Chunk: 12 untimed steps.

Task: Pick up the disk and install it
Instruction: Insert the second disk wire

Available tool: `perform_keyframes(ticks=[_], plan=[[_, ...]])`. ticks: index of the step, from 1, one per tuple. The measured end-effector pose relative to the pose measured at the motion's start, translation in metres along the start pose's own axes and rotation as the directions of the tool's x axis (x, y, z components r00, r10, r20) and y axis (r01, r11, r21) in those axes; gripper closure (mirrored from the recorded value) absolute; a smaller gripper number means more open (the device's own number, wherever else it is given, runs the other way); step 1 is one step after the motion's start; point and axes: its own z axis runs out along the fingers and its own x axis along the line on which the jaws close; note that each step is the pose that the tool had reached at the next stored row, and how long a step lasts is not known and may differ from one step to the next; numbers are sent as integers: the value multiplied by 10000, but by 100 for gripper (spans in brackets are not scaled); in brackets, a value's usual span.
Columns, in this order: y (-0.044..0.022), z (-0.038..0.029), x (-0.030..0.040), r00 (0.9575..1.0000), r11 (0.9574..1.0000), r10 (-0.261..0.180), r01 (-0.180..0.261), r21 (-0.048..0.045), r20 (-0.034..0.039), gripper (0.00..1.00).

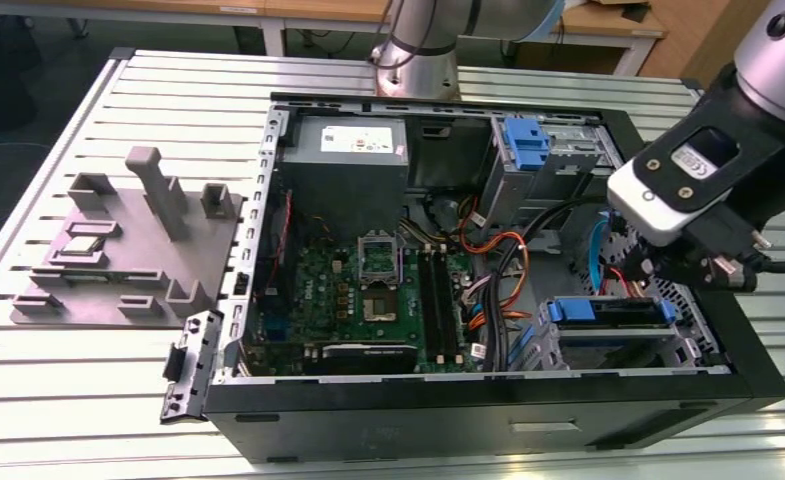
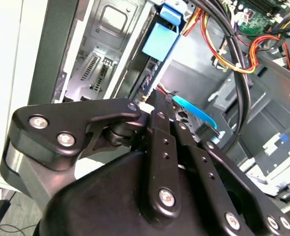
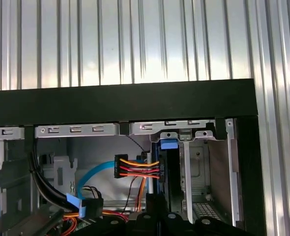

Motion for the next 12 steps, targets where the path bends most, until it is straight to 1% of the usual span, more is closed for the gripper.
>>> perform_keyframes(ticks=[5, 7, 9, 10, 11, 12], plan=[[4, -108, 24, 10000, 10000, 0, 0, 0, 1, 90], [4, -128, 35, 10000, 10000, 0, 0, 0, 0, 90], [2, -136, 65, 10000, 10000, 1, -1, 0, 7, 90], [0, -135, 92, 10000, 10000, -1, 1, -1, 30, 90], [-2, -134, 127, 10000, 10000, -3, 3, -4, 76, 90], [-4, -132, 165, 9999, 10000, -7, 7, -8, 141, 90]])
